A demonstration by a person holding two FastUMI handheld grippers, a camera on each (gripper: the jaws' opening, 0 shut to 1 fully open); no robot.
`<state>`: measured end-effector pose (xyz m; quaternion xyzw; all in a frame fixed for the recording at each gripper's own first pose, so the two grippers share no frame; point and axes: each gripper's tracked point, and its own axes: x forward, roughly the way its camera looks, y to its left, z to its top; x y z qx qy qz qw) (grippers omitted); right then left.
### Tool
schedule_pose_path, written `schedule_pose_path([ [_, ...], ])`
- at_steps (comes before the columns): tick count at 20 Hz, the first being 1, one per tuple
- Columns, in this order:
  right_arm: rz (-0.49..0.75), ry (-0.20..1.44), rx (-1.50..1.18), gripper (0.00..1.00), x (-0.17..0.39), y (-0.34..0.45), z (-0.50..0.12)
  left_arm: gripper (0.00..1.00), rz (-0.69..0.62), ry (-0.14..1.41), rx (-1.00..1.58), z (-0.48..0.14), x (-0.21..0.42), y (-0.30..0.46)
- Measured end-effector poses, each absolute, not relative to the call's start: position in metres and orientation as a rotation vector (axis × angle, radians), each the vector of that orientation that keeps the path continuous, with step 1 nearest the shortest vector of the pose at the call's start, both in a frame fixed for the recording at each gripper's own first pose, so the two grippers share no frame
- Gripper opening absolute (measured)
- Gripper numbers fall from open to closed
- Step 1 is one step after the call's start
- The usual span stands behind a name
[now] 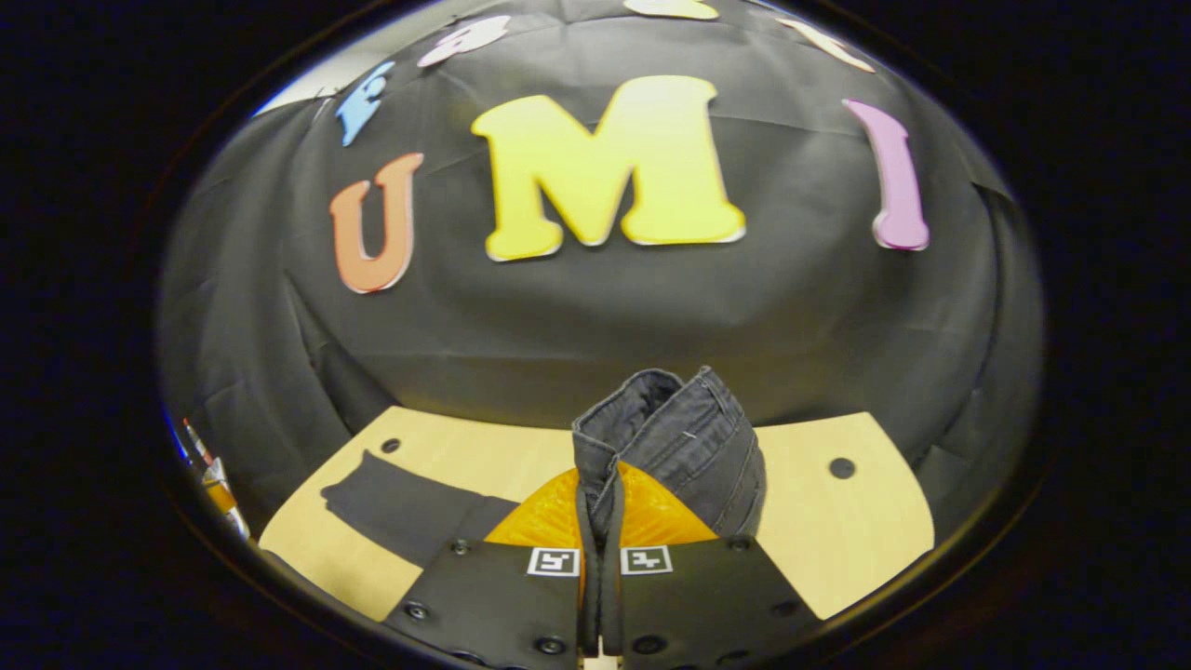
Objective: Grasp the waist and the cuffs of the jeans and fold them to make the two legs overlap; first hold the waist and fold one-third of the jeans toward the cuffs, then hold the cuffs and fold the remaining one-third in the same direction to finish folding.
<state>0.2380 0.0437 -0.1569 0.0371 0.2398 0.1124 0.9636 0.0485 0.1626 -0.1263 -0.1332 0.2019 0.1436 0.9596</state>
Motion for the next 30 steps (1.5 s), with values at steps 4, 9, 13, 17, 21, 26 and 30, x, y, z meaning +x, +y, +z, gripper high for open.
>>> schedule_pose_path([
  [4, 0.325, 0.556, 0.053, 0.01, 0.231, 0.132, -0.208, 0.95, 0.350, 0.413, -0.263, -0.131, 0.031, 0.201],
  [9, 0.366, 0.717, -0.032, 0.01, 0.212, 0.175, -0.293, 0.95, 0.420, 0.446, -0.301, -0.144, 0.002, 0.235],
  [13, 0.394, 0.721, -0.159, 0.01, 0.208, 0.180, -0.329, 0.94, 0.444, 0.467, -0.324, -0.154, -0.007, 0.251],
  [17, 0.452, 0.794, -0.176, 0.10, 0.191, 0.185, -0.343, 0.95, 0.433, 0.478, -0.361, -0.164, -0.006, 0.252],
  [21, 0.521, 0.758, -0.136, 0.72, 0.170, 0.197, -0.314, 0.94, 0.422, 0.492, -0.395, -0.173, 0.004, 0.257],
  [26, 0.578, 0.688, -0.132, 0.86, 0.137, 0.174, -0.245, 0.94, 0.459, 0.557, -0.530, -0.205, 0.035, 0.274],
  [30, 0.588, 0.643, -0.150, 0.87, 0.102, 0.131, -0.198, 0.96, 0.499, 0.656, -0.868, -0.245, 0.086, 0.272],
])
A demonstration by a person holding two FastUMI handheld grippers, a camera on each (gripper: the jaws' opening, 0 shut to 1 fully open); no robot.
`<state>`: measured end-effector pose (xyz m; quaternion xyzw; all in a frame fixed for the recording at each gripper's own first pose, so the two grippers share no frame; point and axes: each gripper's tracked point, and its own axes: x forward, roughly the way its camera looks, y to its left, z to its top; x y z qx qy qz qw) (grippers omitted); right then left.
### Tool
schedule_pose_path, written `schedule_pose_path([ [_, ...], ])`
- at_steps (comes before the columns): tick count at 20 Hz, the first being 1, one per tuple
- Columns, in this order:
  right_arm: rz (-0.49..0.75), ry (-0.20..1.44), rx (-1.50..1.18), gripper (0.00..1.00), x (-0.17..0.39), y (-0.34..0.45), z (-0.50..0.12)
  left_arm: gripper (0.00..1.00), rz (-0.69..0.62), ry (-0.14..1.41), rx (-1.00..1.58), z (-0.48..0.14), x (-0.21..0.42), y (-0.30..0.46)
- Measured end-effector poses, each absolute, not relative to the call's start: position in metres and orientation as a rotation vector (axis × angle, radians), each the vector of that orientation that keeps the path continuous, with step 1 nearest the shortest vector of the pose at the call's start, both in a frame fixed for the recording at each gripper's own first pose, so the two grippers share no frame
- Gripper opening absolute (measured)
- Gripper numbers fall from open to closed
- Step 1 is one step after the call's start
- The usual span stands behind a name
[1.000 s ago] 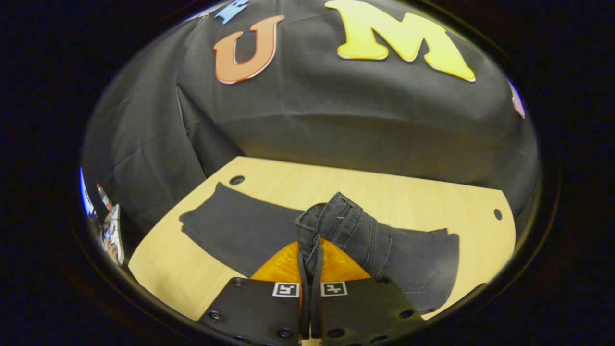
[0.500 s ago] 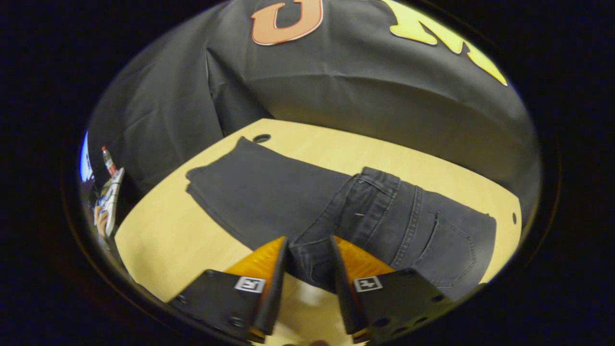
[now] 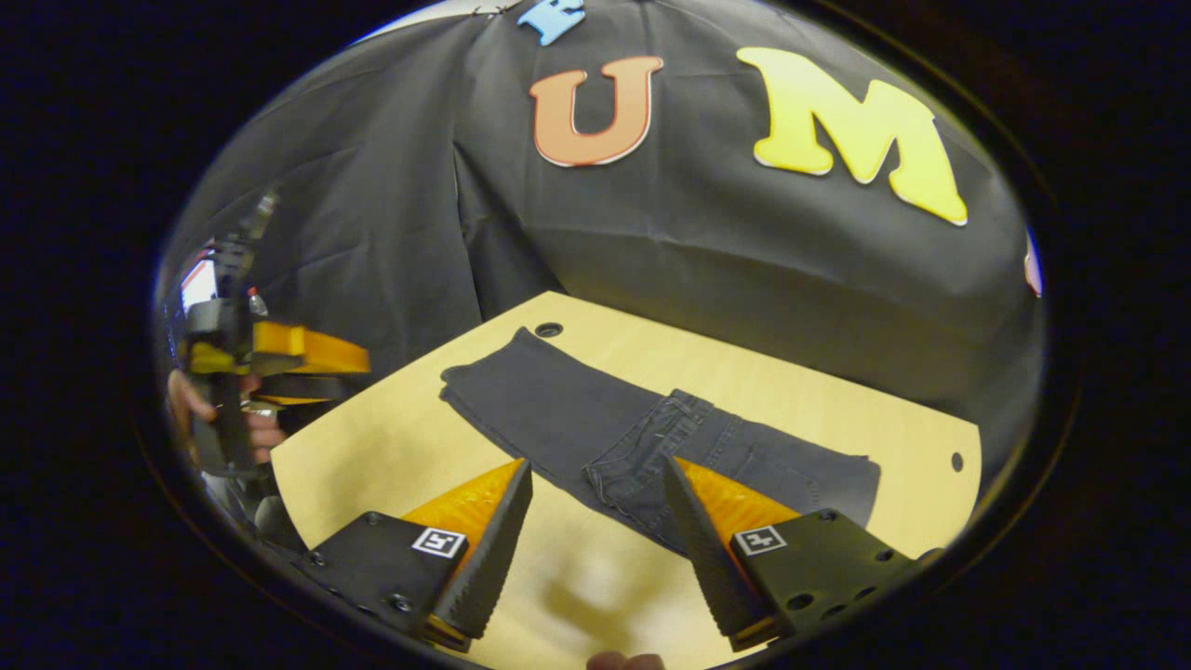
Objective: Grasp the waist and the cuffs of the jeans and fold them to make the two legs overlap; first hold the waist and fold one-third of the jeans toward the cuffs, then hold the cuffs and fold the remaining one-third in the same direction to finish folding.
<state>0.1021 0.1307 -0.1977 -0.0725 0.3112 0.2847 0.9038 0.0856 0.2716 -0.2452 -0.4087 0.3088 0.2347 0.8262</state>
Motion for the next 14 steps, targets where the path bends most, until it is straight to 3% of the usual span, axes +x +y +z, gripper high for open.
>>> schedule_pose_path([
  [1, 0.580, 0.640, -0.146, 0.95, 0.098, 0.121, -0.191, 0.96, 0.524, 0.684, -0.938, -0.256, 0.095, 0.275],
  [2, 0.560, 0.636, -0.142, 0.95, 0.093, 0.107, -0.185, 1.00, 0.560, 0.735, -0.970, -0.270, 0.104, 0.282],
  [8, 0.410, 0.693, -0.090, 0.96, 0.081, 0.024, -0.171, 0.96, 0.668, 0.812, -1.320, -0.316, 0.170, 0.306],
  [9, 0.384, 0.704, -0.078, 0.93, 0.081, 0.014, -0.173, 0.96, 0.688, 0.811, -1.356, -0.321, 0.178, 0.312],
  [14, 0.300, 0.725, -0.054, 0.98, 0.085, -0.024, -0.172, 1.00, 0.761, 0.892, -1.432, -0.358, 0.196, 0.328],
])
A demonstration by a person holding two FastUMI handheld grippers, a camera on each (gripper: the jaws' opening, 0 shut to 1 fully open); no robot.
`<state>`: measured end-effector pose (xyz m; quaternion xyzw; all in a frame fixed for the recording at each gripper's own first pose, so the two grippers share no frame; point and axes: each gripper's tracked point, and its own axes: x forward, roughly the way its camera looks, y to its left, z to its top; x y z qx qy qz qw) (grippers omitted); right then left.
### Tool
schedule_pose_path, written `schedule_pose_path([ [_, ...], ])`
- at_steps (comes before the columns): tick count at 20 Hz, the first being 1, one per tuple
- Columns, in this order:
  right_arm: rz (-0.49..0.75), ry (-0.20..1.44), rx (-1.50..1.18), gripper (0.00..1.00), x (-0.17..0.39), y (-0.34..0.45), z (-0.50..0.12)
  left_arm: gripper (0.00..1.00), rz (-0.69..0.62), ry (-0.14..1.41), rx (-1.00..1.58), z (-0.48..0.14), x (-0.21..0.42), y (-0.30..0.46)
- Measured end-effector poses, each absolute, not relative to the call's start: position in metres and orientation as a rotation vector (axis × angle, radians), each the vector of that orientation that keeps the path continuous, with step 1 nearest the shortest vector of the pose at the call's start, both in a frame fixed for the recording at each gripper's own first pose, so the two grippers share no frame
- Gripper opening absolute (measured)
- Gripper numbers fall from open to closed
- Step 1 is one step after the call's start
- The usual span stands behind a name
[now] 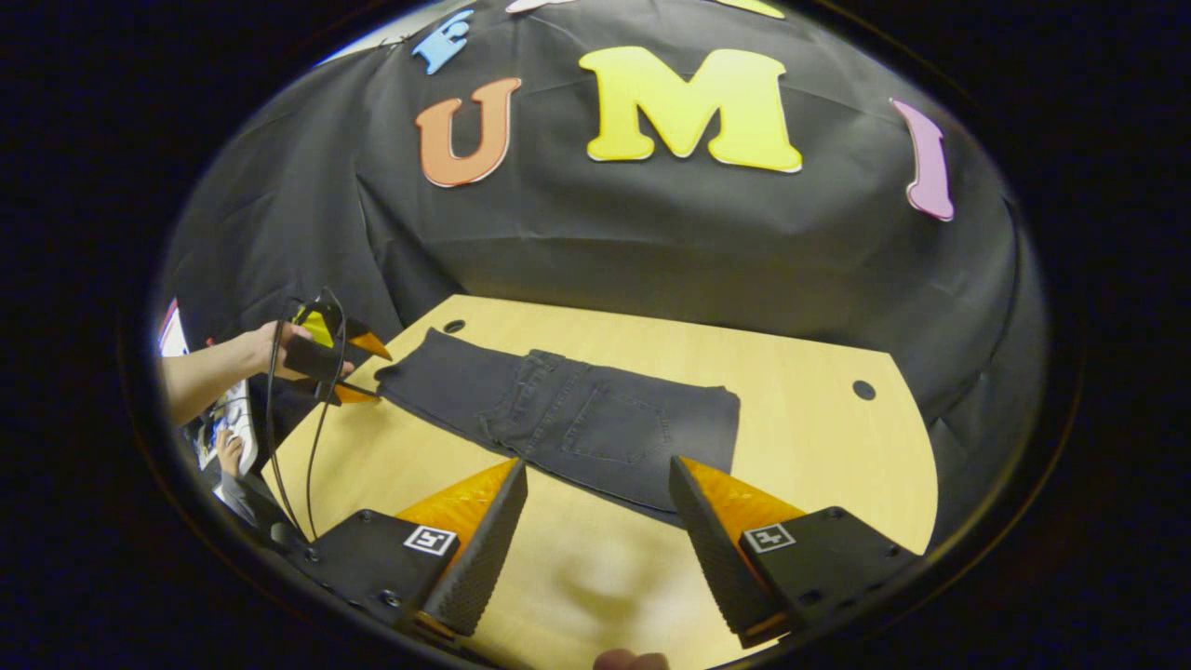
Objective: Grasp the waist and the cuffs of the jeans and fold them to make the two legs overlap; first hold the waist and fold one-third of the jeans toward the cuffs, then hold the cuffs and fold the remaining one-third in the same direction to finish folding.
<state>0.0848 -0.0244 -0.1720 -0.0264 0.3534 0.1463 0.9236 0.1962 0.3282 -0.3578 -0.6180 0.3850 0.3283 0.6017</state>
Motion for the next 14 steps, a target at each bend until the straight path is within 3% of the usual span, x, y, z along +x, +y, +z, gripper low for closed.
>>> schedule_pose_path([
  [2, 0.278, 0.731, -0.052, 0.96, 0.086, -0.035, -0.172, 0.96, 0.767, 0.902, -1.479, -0.358, 0.208, 0.330],
  [5, 0.254, 0.759, -0.039, 0.96, 0.084, -0.041, -0.180, 1.00, 0.797, 0.954, -1.519, -0.364, 0.212, 0.329],
  [6, 0.245, 0.764, -0.032, 0.96, 0.085, -0.043, -0.182, 0.94, 0.807, 0.973, -1.532, -0.364, 0.211, 0.329],
  [8, 0.226, 0.778, -0.005, 0.96, 0.086, -0.048, -0.187, 0.92, 0.832, 0.994, -1.559, -0.366, 0.208, 0.329],
  [9, 0.216, 0.785, 0.005, 0.96, 0.088, -0.053, -0.191, 0.88, 0.852, 0.992, -1.580, -0.368, 0.207, 0.330],
  [10, 0.209, 0.794, 0.014, 0.96, 0.089, -0.061, -0.195, 0.76, 0.865, 0.980, -1.613, -0.367, 0.206, 0.333],
  [12, 0.199, 0.809, 0.031, 0.96, 0.087, -0.066, -0.199, 0.62, 0.865, 0.950, -1.665, -0.368, 0.208, 0.329],
  [13, 0.193, 0.813, 0.037, 0.96, 0.089, -0.068, -0.200, 0.60, 0.859, 0.926, -1.685, -0.366, 0.213, 0.329],
  [14, 0.186, 0.813, 0.042, 0.96, 0.089, -0.068, -0.201, 0.50, 0.849, 0.917, -1.698, -0.370, 0.214, 0.328],
])
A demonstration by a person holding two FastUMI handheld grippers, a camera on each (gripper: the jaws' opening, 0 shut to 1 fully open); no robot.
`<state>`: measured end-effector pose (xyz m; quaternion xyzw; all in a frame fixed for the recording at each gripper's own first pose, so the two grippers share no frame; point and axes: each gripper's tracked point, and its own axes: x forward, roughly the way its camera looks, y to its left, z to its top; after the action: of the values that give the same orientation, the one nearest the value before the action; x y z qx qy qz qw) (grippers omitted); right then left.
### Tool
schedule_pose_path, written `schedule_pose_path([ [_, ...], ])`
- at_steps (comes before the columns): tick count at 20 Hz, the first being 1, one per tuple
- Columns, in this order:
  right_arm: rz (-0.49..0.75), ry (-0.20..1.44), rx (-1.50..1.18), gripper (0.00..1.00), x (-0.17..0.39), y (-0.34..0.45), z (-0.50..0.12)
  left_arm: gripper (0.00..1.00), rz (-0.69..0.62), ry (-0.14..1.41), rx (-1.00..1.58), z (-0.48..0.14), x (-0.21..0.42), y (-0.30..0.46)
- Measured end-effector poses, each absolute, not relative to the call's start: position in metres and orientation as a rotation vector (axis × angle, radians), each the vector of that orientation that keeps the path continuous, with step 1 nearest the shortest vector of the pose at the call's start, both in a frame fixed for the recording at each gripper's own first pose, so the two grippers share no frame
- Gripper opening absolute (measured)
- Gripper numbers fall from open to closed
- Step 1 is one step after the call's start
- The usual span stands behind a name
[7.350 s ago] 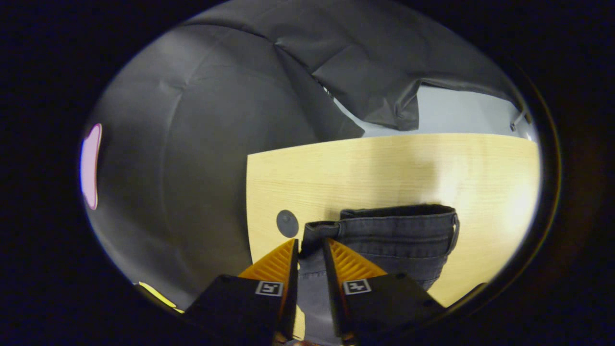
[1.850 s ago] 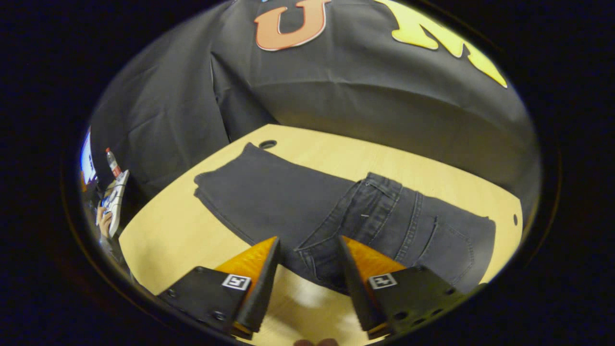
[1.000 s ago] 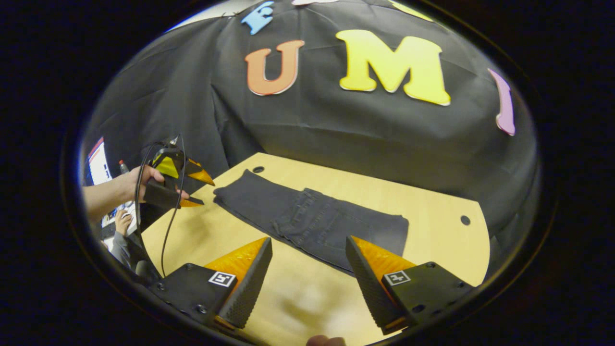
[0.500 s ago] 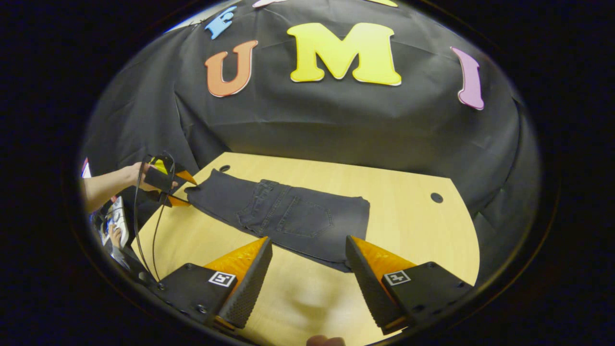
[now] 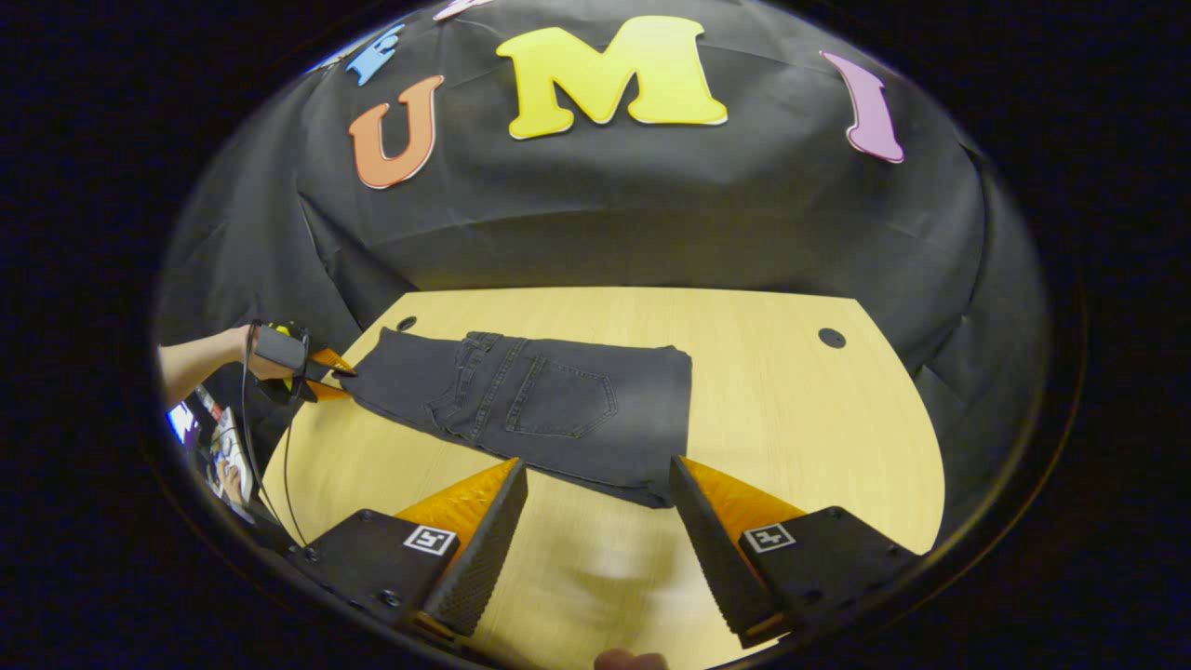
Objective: Grasp the waist and the cuffs of the jeans and fold them to make the two legs overlap; first hold the waist and fold one-third of the jeans toward the cuffs, then hold the cuffs and fold the remaining one-third in the same direction to finish folding.
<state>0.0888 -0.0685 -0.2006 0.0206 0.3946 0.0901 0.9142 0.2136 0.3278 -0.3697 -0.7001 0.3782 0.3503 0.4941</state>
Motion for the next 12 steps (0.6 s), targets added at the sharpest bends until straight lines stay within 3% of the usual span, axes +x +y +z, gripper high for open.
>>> schedule_pose_path([
  [1, 0.179, 0.811, 0.048, 0.96, 0.090, -0.070, -0.200, 0.45, 0.844, 0.892, -1.709, -0.369, 0.216, 0.328],
  [2, 0.171, 0.810, 0.051, 0.96, 0.089, -0.071, -0.199, 0.32, 0.834, 0.872, -1.715, -0.370, 0.218, 0.328],
  [4, 0.161, 0.805, 0.051, 0.96, 0.088, -0.073, -0.197, 0.22, 0.813, 0.835, -1.706, -0.369, 0.219, 0.329],
  [12, 0.166, 0.810, 0.030, 0.96, 0.078, -0.068, -0.203, 0.10, 0.653, 0.775, -1.512, -0.334, 0.232, 0.321],
])
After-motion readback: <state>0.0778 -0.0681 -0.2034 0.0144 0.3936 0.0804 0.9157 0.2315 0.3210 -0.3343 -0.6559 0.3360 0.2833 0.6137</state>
